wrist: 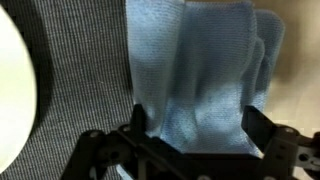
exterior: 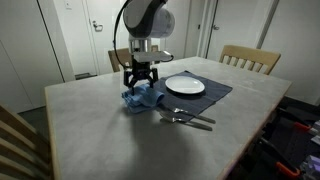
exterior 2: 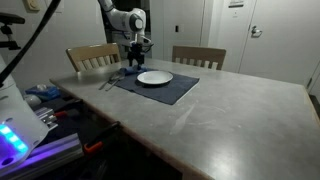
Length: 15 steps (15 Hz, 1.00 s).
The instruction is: Wipe the white plate with the blue towel
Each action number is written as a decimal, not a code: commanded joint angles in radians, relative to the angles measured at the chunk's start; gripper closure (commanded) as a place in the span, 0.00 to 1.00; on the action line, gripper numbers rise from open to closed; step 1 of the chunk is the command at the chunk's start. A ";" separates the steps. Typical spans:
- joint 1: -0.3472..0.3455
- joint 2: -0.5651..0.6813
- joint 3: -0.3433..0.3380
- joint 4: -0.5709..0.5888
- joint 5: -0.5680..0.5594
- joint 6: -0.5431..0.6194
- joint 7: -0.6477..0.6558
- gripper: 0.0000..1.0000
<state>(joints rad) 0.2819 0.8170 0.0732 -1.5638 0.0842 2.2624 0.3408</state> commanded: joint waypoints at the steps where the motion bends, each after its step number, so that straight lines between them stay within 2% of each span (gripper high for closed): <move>1: -0.003 0.056 0.007 0.043 0.011 0.001 0.001 0.00; 5: 0.000 0.073 0.010 0.057 0.015 0.006 0.005 0.00; 6: 0.000 0.071 0.010 0.056 0.015 0.006 0.006 0.17; 7: -0.002 0.068 0.010 0.054 0.016 0.008 0.007 0.27; 15: -0.010 0.061 0.001 0.074 0.012 0.002 0.013 0.85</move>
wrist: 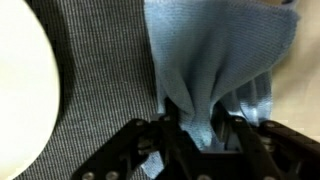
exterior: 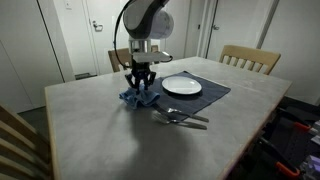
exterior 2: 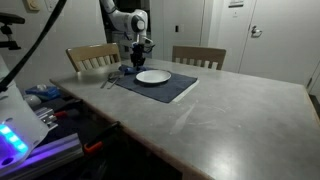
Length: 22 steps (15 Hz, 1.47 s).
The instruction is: Wipe the white plate with the blue towel
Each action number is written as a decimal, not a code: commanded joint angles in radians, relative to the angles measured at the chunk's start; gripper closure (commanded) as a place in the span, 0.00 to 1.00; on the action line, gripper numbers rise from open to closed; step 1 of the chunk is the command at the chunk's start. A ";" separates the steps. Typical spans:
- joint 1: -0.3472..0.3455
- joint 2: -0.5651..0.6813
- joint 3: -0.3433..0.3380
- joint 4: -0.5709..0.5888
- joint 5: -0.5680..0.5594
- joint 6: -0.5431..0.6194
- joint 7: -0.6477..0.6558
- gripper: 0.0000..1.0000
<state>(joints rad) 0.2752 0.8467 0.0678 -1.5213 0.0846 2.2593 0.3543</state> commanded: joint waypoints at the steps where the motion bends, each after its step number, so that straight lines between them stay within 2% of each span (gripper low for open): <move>1: -0.001 0.032 0.002 0.033 0.007 0.004 0.002 0.92; 2: 0.002 0.034 -0.004 0.035 0.000 0.000 0.005 0.99; 11: -0.017 0.024 -0.058 0.031 -0.011 -0.022 0.053 0.97; 12: -0.021 0.027 -0.056 0.030 -0.006 -0.023 0.049 0.97; 17: -0.079 0.013 0.049 0.024 0.080 -0.032 -0.089 0.97; 20: -0.078 -0.006 0.058 0.016 0.082 -0.041 -0.114 0.97; 22: -0.072 -0.023 0.036 0.011 0.064 -0.033 -0.091 0.97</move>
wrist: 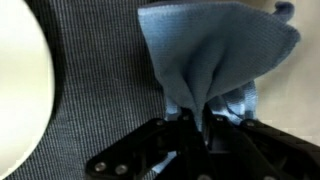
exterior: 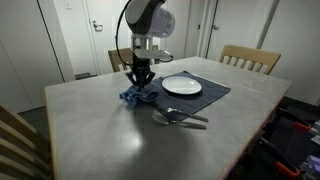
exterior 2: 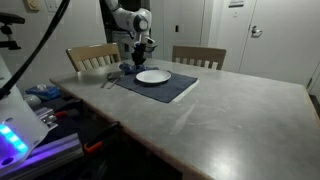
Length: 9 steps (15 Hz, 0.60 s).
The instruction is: Wipe the white plate with the blue towel
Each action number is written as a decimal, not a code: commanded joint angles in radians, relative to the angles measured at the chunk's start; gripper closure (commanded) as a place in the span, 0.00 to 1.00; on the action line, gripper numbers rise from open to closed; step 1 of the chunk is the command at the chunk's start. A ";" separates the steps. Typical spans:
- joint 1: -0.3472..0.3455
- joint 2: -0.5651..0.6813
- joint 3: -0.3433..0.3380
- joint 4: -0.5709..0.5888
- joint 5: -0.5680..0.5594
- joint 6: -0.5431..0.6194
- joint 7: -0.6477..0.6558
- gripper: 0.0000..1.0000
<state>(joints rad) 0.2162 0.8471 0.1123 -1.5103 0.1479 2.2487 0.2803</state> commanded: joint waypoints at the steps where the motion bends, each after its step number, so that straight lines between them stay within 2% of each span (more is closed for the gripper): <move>1: -0.014 -0.033 -0.017 -0.001 -0.004 -0.022 -0.013 0.97; 4: -0.023 -0.069 -0.030 -0.004 -0.004 -0.060 -0.008 0.97; 9: -0.067 -0.179 -0.008 -0.034 0.028 -0.174 -0.050 0.97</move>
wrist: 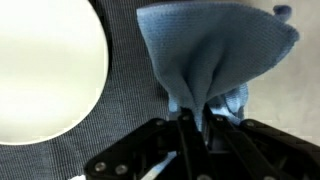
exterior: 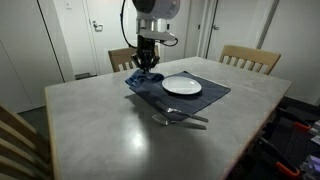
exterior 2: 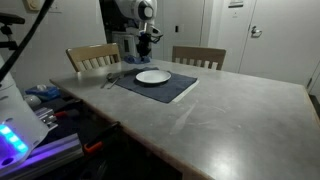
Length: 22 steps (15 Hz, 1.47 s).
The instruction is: Wipe the white plate with the blue towel
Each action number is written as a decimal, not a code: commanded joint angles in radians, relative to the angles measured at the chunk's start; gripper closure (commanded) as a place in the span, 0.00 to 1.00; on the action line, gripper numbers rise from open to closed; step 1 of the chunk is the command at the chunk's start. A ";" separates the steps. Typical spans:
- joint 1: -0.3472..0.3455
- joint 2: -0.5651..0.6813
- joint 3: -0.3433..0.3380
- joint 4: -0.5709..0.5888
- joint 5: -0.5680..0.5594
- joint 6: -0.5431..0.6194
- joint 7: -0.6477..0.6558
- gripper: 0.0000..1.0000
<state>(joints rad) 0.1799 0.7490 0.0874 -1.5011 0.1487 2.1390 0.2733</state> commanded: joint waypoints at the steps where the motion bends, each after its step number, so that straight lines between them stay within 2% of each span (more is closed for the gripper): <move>1: -0.035 -0.098 0.017 -0.046 0.028 -0.078 -0.049 0.97; 4: -0.037 -0.126 -0.001 -0.062 0.006 -0.030 -0.061 0.97; 11: -0.033 -0.067 -0.067 -0.051 -0.063 0.016 -0.031 0.97; 17: -0.044 -0.050 -0.141 -0.061 -0.149 -0.042 0.016 0.97; 22: -0.073 -0.042 -0.130 -0.088 -0.124 -0.020 0.001 0.97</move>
<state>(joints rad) 0.1269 0.7135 -0.0646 -1.5601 0.0130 2.1035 0.2835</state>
